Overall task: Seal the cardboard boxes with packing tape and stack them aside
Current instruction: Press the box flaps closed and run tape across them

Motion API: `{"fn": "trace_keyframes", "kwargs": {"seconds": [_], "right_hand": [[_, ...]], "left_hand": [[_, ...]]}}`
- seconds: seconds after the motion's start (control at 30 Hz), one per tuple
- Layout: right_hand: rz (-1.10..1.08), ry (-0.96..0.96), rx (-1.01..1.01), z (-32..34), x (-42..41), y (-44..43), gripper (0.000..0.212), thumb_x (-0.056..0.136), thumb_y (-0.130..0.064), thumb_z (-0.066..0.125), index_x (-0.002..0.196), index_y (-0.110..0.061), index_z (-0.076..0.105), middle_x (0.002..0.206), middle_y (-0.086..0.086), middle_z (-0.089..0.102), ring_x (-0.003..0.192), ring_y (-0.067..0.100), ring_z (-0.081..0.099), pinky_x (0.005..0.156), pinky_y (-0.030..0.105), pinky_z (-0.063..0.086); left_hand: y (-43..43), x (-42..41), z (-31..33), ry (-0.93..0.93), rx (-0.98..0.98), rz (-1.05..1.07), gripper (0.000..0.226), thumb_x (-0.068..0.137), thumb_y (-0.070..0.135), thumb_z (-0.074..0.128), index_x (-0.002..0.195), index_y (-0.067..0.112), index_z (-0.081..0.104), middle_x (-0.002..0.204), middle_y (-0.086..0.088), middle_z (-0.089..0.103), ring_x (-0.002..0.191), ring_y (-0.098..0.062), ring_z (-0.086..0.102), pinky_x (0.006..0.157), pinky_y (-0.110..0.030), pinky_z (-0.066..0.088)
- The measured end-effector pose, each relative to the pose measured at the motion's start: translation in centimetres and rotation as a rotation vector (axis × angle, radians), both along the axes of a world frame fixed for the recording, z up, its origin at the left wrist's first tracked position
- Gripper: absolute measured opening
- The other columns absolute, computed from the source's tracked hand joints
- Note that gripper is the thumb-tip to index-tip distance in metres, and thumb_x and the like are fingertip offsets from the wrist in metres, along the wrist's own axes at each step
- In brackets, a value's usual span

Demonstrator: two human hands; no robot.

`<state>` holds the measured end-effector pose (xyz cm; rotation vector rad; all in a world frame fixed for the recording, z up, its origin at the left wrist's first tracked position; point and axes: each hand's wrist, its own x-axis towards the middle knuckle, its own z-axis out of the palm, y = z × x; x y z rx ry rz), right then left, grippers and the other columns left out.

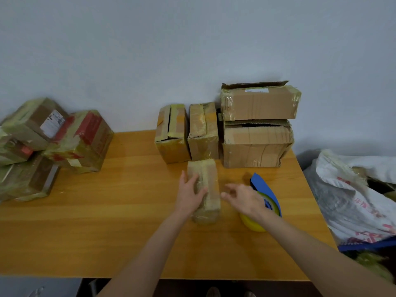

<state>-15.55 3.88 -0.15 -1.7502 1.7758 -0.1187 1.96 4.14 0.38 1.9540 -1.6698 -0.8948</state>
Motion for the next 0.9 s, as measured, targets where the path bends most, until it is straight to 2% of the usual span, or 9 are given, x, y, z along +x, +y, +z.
{"fn": "trace_keyframes", "kwargs": {"seconds": [0.1, 0.2, 0.23, 0.3, 0.47, 0.57, 0.67, 0.8, 0.9], "right_hand": [[-0.195, 0.135, -0.018, -0.2, -4.7, -0.3, 0.068, 0.087, -0.057, 0.059, 0.142, -0.023, 0.037, 0.139, 0.008, 0.043, 0.119, 0.028, 0.052, 0.091, 0.039, 0.050], [-0.234, 0.256, 0.214, -1.3, -8.9, 0.5, 0.053, 0.082, -0.056, 0.067, 0.119, -0.023, 0.048, 0.111, 0.006, 0.057, 0.096, 0.022, 0.059, 0.070, 0.032, 0.048], [-0.239, 0.205, 0.285, -1.8, -9.6, 0.8, 0.037, 0.083, -0.052, 0.068, 0.098, -0.025, 0.048, 0.090, 0.002, 0.059, 0.078, 0.018, 0.059, 0.059, 0.028, 0.043], [-0.289, 0.079, 0.344, -2.5, -10.1, 1.1, 0.041, 0.086, -0.042, 0.069, 0.070, -0.024, 0.036, 0.065, -0.001, 0.046, 0.056, 0.014, 0.047, 0.049, 0.024, 0.033], [-0.382, -0.076, 0.355, -2.7, -9.6, 0.1, 0.043, 0.080, -0.020, 0.073, 0.057, -0.013, 0.037, 0.050, 0.000, 0.032, 0.044, 0.016, 0.032, 0.048, 0.028, 0.024], [-0.401, -0.135, 0.325, -2.9, -8.8, -0.5, 0.026, 0.075, -0.011, 0.071, 0.075, -0.012, 0.044, 0.056, -0.001, 0.038, 0.048, 0.015, 0.036, 0.047, 0.030, 0.026], [-0.334, -0.245, 0.427, -3.2, -7.3, -0.7, 0.060, 0.075, -0.011, 0.069, 0.127, -0.003, 0.040, 0.082, 0.005, 0.053, 0.065, 0.017, 0.050, 0.053, 0.031, 0.037], [-0.401, -0.383, 0.438, -2.3, -6.5, -0.7, 0.049, 0.078, -0.030, 0.075, 0.112, -0.006, 0.049, 0.099, 0.006, 0.056, 0.090, 0.022, 0.056, 0.066, 0.030, 0.043], [-0.369, -0.405, 0.409, -0.6, -7.2, -0.7, 0.055, 0.068, -0.028, 0.082, 0.111, -0.004, 0.055, 0.099, 0.009, 0.061, 0.087, 0.023, 0.060, 0.069, 0.032, 0.046]], "left_hand": [[0.3, 0.6, -0.1, -0.159, 0.030, -0.207, 0.079, 0.080, 0.059, 0.064, 0.147, 0.034, 0.032, 0.160, 0.004, -0.003, 0.148, -0.020, -0.007, 0.118, -0.050, 0.015], [1.1, 0.6, -0.7, -0.382, 0.063, -0.470, 0.092, 0.079, 0.056, 0.066, 0.151, 0.040, 0.011, 0.159, 0.003, -0.015, 0.145, -0.021, -0.023, 0.118, -0.049, 0.013], [1.1, 0.6, -0.9, -0.394, 0.061, -0.487, 0.092, 0.081, 0.050, 0.067, 0.151, 0.040, 0.008, 0.159, 0.002, -0.017, 0.144, -0.022, -0.025, 0.119, -0.048, 0.014], [0.5, 0.6, -1.2, -0.362, 0.038, -0.482, 0.090, 0.082, 0.042, 0.069, 0.151, 0.039, 0.010, 0.159, 0.000, -0.017, 0.144, -0.022, -0.024, 0.119, -0.048, 0.012], [-1.0, 0.9, -1.3, -0.331, 0.028, -0.491, 0.091, 0.080, 0.039, 0.073, 0.151, 0.038, 0.014, 0.160, 0.000, -0.014, 0.145, -0.021, -0.022, 0.119, -0.046, 0.009], [-0.8, 1.0, -1.4, -0.362, 0.015, -0.483, 0.095, 0.080, 0.042, 0.072, 0.153, 0.032, 0.011, 0.160, 0.002, -0.012, 0.145, -0.020, -0.020, 0.119, -0.041, 0.008], [-0.7, 0.8, -1.4, -0.375, 0.004, -0.463, 0.102, 0.079, 0.043, 0.073, 0.154, 0.020, 0.007, 0.161, 0.003, -0.009, 0.146, -0.019, -0.017, 0.119, -0.037, 0.004], [-0.6, 0.9, -1.2, -0.377, 0.021, -0.470, 0.102, 0.080, 0.042, 0.072, 0.154, 0.021, 0.006, 0.161, 0.003, -0.009, 0.146, -0.019, -0.017, 0.119, -0.038, 0.006], [-0.7, 0.8, -1.1, -0.385, 0.028, -0.468, 0.102, 0.080, 0.043, 0.071, 0.154, 0.021, 0.005, 0.161, 0.004, -0.010, 0.146, -0.018, -0.017, 0.119, -0.039, 0.007]]}}
